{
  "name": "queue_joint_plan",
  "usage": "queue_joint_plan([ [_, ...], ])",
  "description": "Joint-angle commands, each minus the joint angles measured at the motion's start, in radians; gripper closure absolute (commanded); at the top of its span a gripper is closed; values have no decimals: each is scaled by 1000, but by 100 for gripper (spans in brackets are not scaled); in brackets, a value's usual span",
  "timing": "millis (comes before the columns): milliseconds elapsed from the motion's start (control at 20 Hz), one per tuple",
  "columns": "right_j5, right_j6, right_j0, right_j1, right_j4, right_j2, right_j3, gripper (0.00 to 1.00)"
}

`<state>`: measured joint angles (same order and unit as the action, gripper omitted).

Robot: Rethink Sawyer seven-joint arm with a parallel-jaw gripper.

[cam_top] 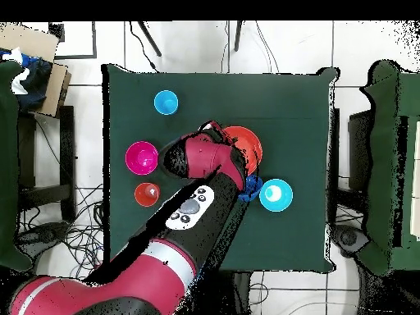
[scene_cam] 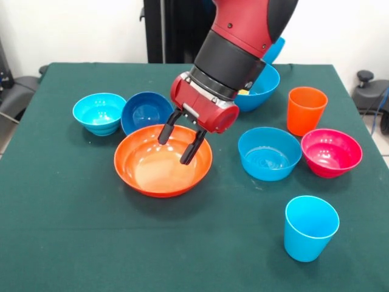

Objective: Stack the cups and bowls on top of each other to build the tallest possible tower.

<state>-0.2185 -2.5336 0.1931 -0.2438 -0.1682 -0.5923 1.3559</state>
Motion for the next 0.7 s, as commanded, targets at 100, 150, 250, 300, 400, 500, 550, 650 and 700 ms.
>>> queue_joint_plan([
  [100, -101, -33, -17, 5, 4, 164, -9, 0],
  [150, -102, -33, -16, 3, 4, 165, -7, 0],
  [250, -135, -51, 1, -12, -7, 155, 9, 0],
  [300, -163, -58, 12, -24, -12, 147, 17, 0],
  [400, -222, -69, 32, -50, -20, 134, 30, 0],
  [500, -261, -75, 44, -68, -23, 128, 36, 0],
  [550, -274, -73, 44, -74, -23, 127, 35, 0],
  [650, -287, -75, 48, -84, -21, 127, 41, 0],
  [700, -296, -76, 50, -86, -21, 127, 38, 0],
])
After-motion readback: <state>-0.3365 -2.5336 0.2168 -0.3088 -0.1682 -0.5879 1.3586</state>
